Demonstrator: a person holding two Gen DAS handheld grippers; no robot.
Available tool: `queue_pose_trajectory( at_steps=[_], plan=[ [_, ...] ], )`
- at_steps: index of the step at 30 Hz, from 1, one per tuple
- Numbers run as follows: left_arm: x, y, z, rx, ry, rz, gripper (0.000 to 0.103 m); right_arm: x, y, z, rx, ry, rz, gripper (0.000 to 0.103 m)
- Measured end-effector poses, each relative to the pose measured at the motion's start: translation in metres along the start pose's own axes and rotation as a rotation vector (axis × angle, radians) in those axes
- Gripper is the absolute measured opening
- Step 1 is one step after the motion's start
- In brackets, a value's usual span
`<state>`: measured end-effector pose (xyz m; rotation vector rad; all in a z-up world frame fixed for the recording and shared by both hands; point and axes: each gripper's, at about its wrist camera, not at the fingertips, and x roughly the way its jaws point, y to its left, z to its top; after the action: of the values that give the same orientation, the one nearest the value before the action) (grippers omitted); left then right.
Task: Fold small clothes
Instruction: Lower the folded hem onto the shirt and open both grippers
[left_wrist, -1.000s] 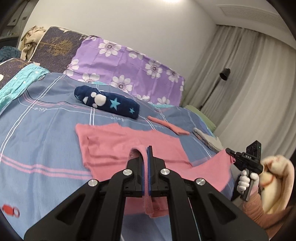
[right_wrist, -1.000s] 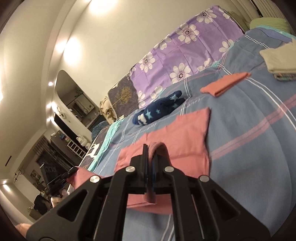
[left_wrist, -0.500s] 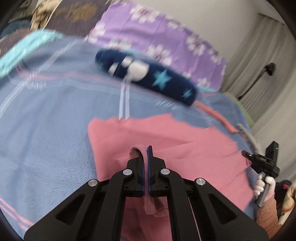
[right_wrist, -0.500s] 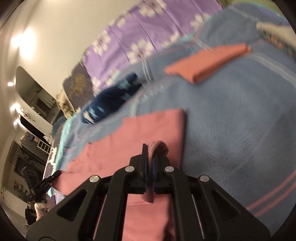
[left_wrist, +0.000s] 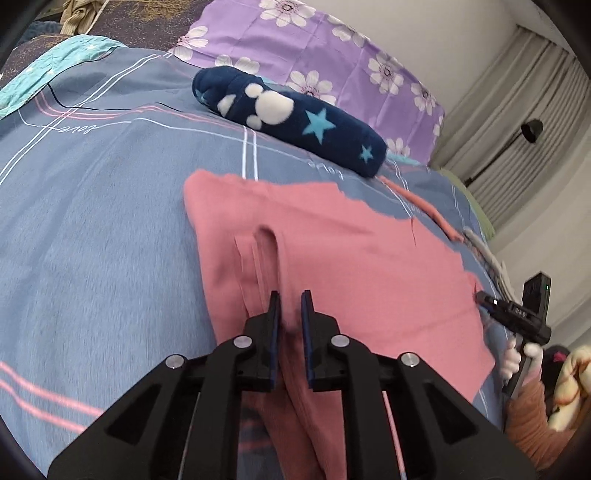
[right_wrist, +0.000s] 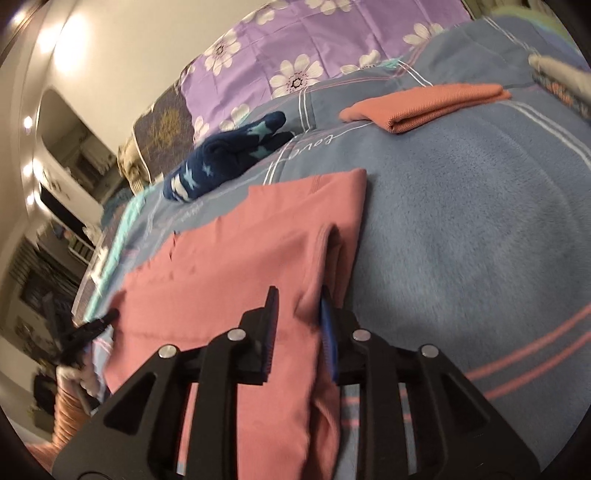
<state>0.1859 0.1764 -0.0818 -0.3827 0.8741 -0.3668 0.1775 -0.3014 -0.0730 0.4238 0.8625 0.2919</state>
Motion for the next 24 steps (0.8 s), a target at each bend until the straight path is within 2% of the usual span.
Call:
queue_pose_trajectory(
  at_steps=[1,4,7,10,12,13,15,16,17,24],
  plan=[
    [-0.002,-0.002,-0.002,0.003,0.005,-0.005,0.001,-0.003,0.001,0.0,0.009,-0.003,0.021,0.005],
    [-0.011,-0.009,0.005,-0.015,-0.016,-0.059,0.001,-0.014,0.001,0.011,0.075,-0.053,0.119,0.003],
    [-0.021,-0.018,0.031,-0.057,-0.087,-0.12,0.001,-0.02,0.002,0.04,0.125,-0.122,0.167,0.003],
    [-0.018,-0.017,0.069,-0.088,-0.187,-0.072,0.001,-0.005,-0.001,0.074,0.14,-0.146,0.125,0.005],
    [-0.001,-0.006,0.087,-0.118,-0.214,-0.005,0.001,0.014,-0.007,0.087,0.163,-0.119,0.046,0.016],
    [0.004,-0.002,0.089,-0.129,-0.208,0.014,0.003,0.019,-0.009,0.088,0.164,-0.099,0.036,0.019],
    [0.016,0.006,0.09,-0.142,-0.172,0.054,0.02,0.025,-0.011,0.086,0.151,-0.074,0.031,0.029],
    [0.018,0.008,0.088,-0.139,-0.165,0.062,0.033,0.025,-0.011,0.081,0.125,-0.072,0.025,0.029],
    [0.019,0.01,0.083,-0.123,-0.161,0.074,0.039,0.026,-0.011,0.078,0.105,-0.069,0.016,0.03],
    [0.049,0.02,0.077,-0.058,-0.046,0.132,0.04,0.043,-0.016,0.08,0.075,-0.037,-0.02,0.033]
  ],
)
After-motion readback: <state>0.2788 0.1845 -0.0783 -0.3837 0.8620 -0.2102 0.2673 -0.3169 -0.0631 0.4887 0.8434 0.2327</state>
